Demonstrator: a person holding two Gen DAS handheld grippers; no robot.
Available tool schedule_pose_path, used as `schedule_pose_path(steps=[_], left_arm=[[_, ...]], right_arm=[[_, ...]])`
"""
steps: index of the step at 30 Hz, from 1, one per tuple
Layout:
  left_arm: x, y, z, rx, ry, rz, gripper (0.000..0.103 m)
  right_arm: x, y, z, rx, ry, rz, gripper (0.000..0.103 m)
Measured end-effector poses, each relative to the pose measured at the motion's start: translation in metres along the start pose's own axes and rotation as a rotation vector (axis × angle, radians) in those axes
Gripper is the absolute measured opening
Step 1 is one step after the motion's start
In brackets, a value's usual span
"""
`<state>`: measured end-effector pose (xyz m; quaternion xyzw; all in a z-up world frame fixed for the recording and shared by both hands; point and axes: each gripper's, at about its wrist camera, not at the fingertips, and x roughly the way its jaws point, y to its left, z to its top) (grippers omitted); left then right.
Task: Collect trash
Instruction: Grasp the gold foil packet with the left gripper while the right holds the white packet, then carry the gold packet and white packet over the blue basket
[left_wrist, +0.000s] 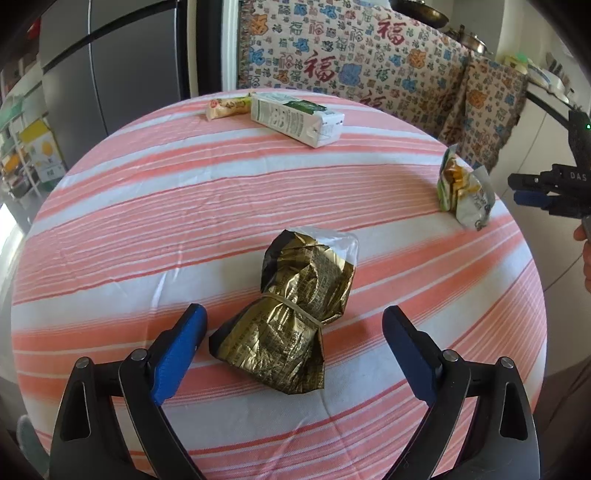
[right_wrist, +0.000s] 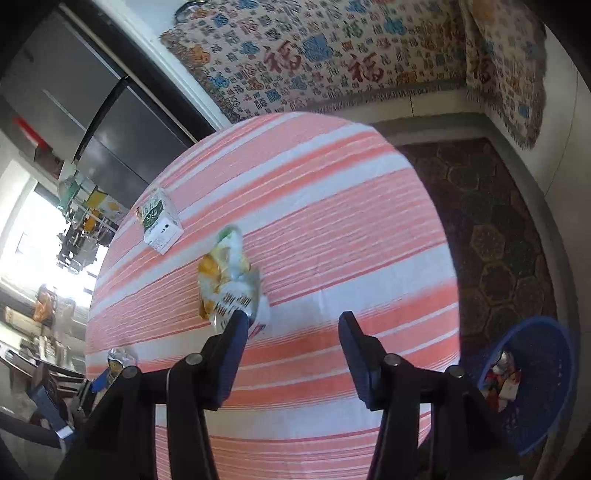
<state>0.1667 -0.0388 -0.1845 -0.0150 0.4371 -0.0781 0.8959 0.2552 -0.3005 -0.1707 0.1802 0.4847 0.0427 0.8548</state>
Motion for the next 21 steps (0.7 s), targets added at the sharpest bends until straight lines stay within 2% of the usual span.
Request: schedule_pose_path(steps=[2,4,7,10,13,16,17,19,21], left_arm=[[-0.005,0.003,0.004,-0.009,0.006,-0.064,0.096],[-0.013,0.006,0.010,0.012,0.000,-0.105,0.096],[-0.015,0.008,0.016,0.067,0.022,-0.117,0.096],[-0.009,0.006,0.017,0.118,0.063,-0.105,0.096],[-0.001,0.003,0.018,0.142,0.085,-0.085,0.093],[0.005,0.003,0.020,0.129,0.108,-0.079,0.074],[0.006,0.004,0.020,0.122,0.111,-0.080,0.050],[0.003,0.005,0.020,0.099,0.098,-0.084,0.044],[-0.004,0.006,0.021,0.074,0.080,-0.102,0.041]], right_arm=[[-0.007,0.022,0.001,-0.133,-0.026,-0.007,0.060],[-0.007,0.047,0.000,-0.280,-0.017,-0.015,0.061],[-0.002,0.083,-0.005,-0.484,0.001,-0.074,0.061],[0.009,0.113,-0.006,-0.645,0.030,-0.095,0.061],[0.032,0.130,-0.005,-0.708,0.112,-0.126,0.061],[0.056,0.128,-0.002,-0.684,0.186,-0.181,0.059],[0.060,0.126,-0.003,-0.666,0.206,-0.180,0.039],[0.059,0.122,0.001,-0.611,0.188,-0.223,0.016],[0.047,0.115,0.005,-0.506,0.180,-0.149,0.013]])
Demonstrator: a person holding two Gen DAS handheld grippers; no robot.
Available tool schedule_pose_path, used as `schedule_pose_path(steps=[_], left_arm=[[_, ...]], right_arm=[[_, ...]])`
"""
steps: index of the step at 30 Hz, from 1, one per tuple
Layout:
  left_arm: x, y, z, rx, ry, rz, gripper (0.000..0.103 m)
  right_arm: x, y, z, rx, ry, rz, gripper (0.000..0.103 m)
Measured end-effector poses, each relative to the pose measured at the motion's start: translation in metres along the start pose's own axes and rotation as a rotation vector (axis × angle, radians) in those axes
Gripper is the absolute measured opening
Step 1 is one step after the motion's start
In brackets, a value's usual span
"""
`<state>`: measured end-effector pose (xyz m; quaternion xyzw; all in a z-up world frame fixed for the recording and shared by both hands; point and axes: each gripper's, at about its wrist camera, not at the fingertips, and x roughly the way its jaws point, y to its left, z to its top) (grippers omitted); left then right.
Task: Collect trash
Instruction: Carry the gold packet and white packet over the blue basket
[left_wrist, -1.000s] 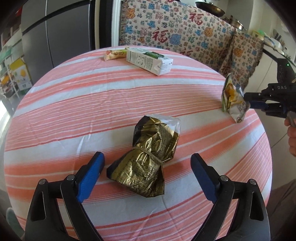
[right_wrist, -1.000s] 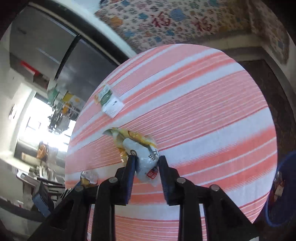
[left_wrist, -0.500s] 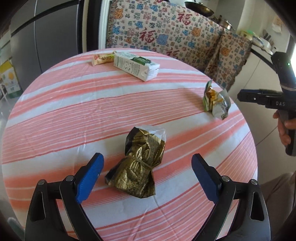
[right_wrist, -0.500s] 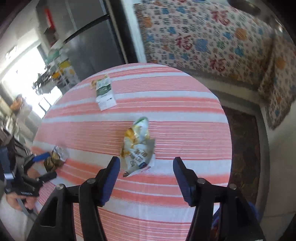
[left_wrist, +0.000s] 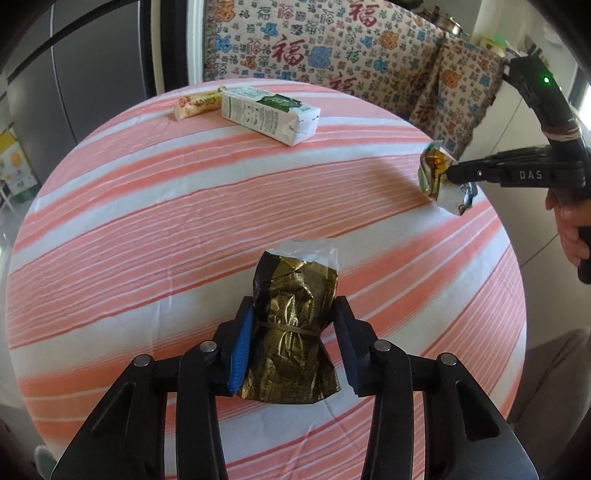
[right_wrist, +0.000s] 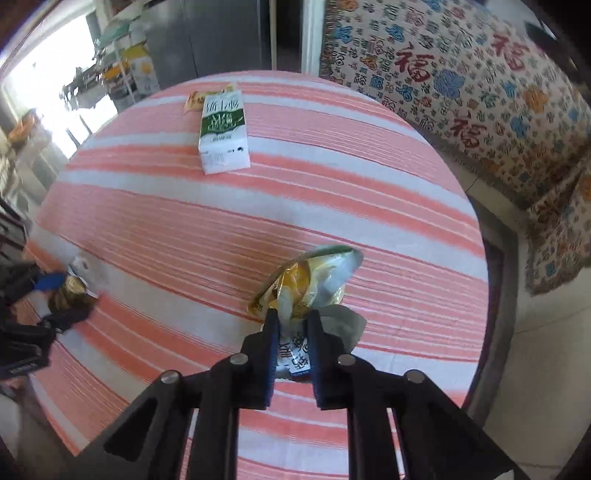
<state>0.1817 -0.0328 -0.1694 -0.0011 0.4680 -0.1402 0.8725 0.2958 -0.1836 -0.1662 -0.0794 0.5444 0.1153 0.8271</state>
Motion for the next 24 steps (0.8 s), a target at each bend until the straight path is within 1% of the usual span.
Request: schedule_pose_path(steps=[3,6,12,16,18,24], left_arm=[[-0.012,-0.004,0.002,-0.025,-0.028,-0.016,0.040],[-0.022,-0.014,0.005,-0.023,-0.041,-0.036,0.040],[-0.029,-0.049,0.008,0.014,-0.031,-0.066,0.039],[-0.031,-0.084,0.009,0.056,-0.026,-0.103,0.039],[-0.031,-0.103,0.010,0.078,-0.022,-0.126,0.039],[-0.025,-0.182,0.020,0.155,-0.008,-0.238,0.039]], right_arm=[[-0.022,-0.006,-0.007,0.050,-0.052,0.016,0.012],[-0.042,-0.012,-0.017,0.093,-0.089,0.045,0.011],[-0.061,-0.025,-0.045,0.136,-0.084,0.095,0.011],[-0.078,-0.048,-0.071,0.191,-0.089,0.100,0.011],[-0.087,-0.062,-0.084,0.215,-0.093,0.088,0.011],[-0.115,-0.117,-0.133,0.308,-0.101,0.029,0.011]])
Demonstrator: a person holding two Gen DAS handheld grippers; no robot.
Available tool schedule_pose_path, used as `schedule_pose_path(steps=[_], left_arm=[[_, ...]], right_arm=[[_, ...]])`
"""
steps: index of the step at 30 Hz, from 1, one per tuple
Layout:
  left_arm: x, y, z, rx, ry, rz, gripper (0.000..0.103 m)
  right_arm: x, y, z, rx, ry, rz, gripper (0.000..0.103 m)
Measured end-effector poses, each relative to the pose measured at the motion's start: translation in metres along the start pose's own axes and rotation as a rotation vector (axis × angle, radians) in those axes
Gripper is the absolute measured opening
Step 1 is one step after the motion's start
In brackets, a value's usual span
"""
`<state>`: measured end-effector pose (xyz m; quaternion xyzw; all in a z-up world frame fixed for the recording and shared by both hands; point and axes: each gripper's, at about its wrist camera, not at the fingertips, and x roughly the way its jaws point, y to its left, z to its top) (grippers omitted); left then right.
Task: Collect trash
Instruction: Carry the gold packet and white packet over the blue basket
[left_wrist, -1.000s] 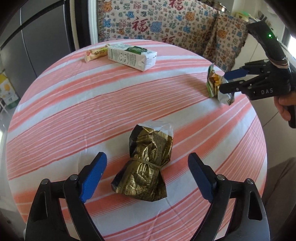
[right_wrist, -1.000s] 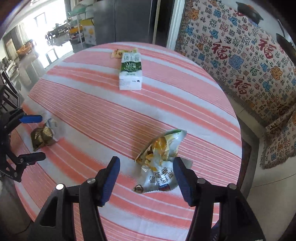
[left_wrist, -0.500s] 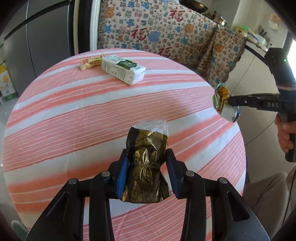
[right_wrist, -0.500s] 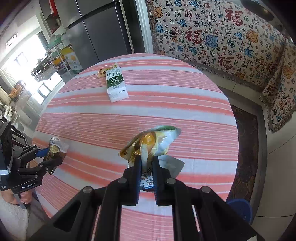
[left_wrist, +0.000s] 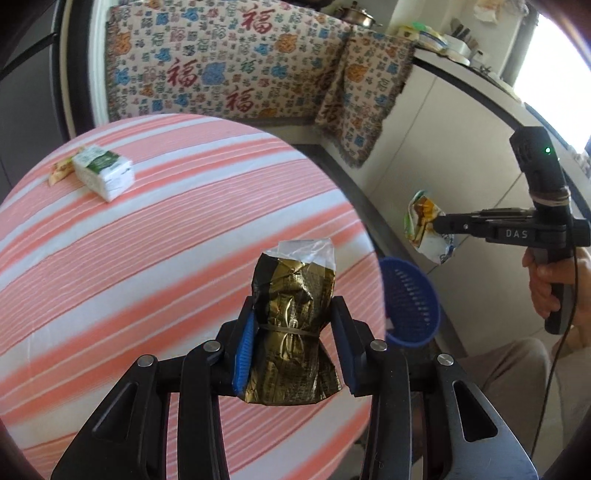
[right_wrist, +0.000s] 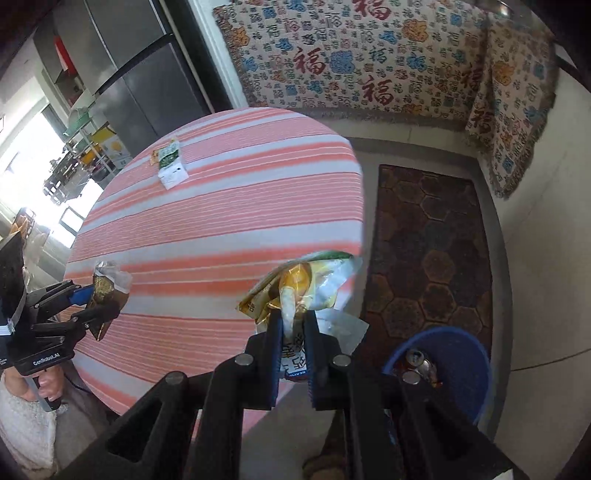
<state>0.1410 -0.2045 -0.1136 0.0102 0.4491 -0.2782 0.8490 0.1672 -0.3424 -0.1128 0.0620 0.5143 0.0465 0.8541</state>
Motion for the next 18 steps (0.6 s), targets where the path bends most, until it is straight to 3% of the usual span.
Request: schedule_pose_path(steps=[10,18], left_arm=[[0.078,-0.133,0.038,0.105,0.051,-0.136,0.039],[0.149,-0.187,0.035,0.123,0.104,-0.151,0.039]], right_arm=[[-0.021,-0.117,-0.052,0.205,-0.004,-0.138,0.011],[-0.001,-0.171,-0.082,0.328,-0.020,-0.216,0.011]])
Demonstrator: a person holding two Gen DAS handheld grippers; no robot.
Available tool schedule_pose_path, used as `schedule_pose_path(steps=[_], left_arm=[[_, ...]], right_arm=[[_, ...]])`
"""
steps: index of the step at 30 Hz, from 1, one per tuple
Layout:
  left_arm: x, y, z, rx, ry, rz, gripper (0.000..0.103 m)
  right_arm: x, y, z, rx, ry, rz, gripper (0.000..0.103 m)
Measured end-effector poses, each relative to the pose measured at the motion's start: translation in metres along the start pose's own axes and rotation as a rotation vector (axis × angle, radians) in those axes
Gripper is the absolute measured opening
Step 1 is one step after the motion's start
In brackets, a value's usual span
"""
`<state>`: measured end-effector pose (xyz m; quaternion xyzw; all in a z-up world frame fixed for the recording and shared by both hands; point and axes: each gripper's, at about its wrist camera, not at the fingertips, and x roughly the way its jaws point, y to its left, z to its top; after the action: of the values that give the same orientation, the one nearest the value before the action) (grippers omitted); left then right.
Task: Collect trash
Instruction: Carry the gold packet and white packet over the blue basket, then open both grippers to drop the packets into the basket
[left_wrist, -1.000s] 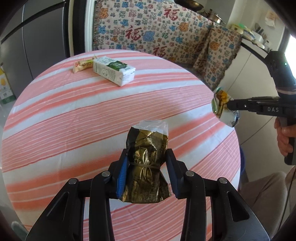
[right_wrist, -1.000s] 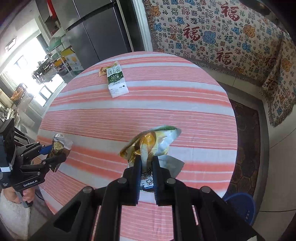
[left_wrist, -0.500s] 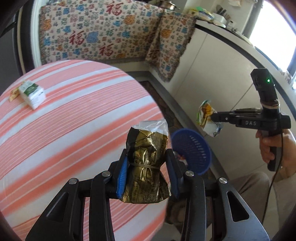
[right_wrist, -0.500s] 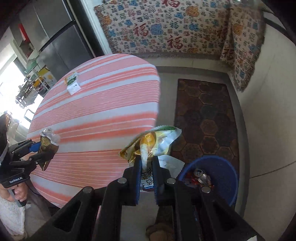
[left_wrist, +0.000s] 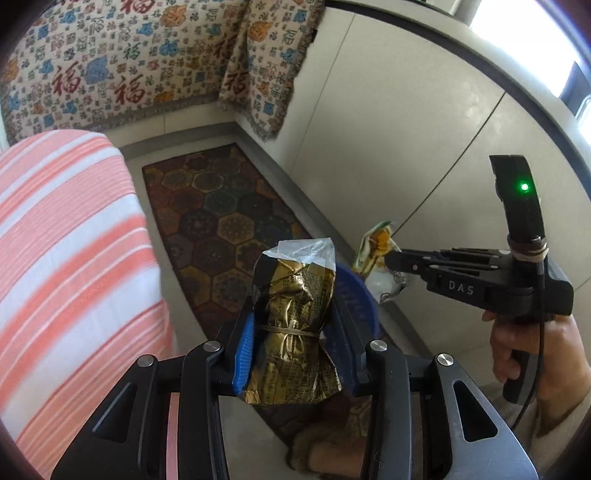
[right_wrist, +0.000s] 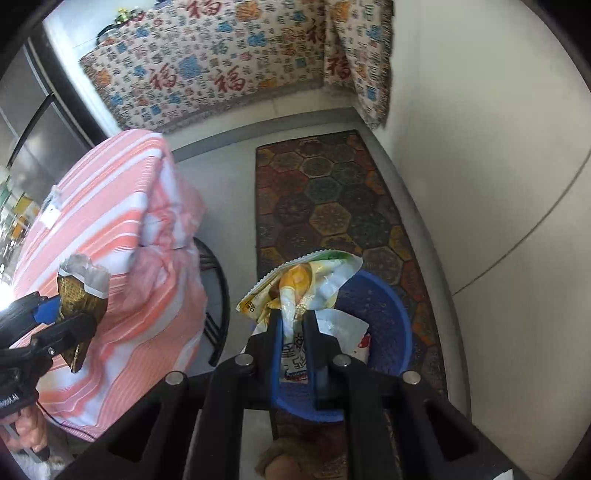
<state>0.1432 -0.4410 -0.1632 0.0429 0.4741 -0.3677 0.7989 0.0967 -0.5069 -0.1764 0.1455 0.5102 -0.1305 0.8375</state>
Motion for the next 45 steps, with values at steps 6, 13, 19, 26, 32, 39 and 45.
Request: schedule_pose_path(steps=[6,13,19,26,32,39,45], left_arm=[[0.039,-0.015,0.000,-0.010,0.039,-0.012,0.039],[0.069,-0.024,0.004,-0.005,0.067,-0.022,0.039],[0.090,-0.032,-0.002,0.005,0.095,-0.032,0.040],[0.119,-0.037,0.002,0.002,0.130,-0.038,0.072],[0.108,-0.031,0.000,-0.025,0.108,-0.009,0.082],[0.033,-0.018,-0.027,0.057,0.049,0.058,0.088],[-0.049,0.033,-0.061,0.022,0.029,0.152,0.088]], right_arm=[[0.023,-0.037,-0.012,0.103,-0.003,0.002,0.011],[0.047,-0.069,-0.022,0.173,0.033,0.017,0.011],[0.058,-0.086,-0.029,0.227,0.058,0.034,0.012],[0.066,-0.101,-0.031,0.293,0.075,0.065,0.023],[0.058,-0.113,-0.031,0.354,0.012,0.080,0.052],[0.043,-0.095,-0.015,0.292,-0.056,0.008,0.052],[0.030,-0.064,-0.001,0.218,-0.111,-0.026,0.052]])
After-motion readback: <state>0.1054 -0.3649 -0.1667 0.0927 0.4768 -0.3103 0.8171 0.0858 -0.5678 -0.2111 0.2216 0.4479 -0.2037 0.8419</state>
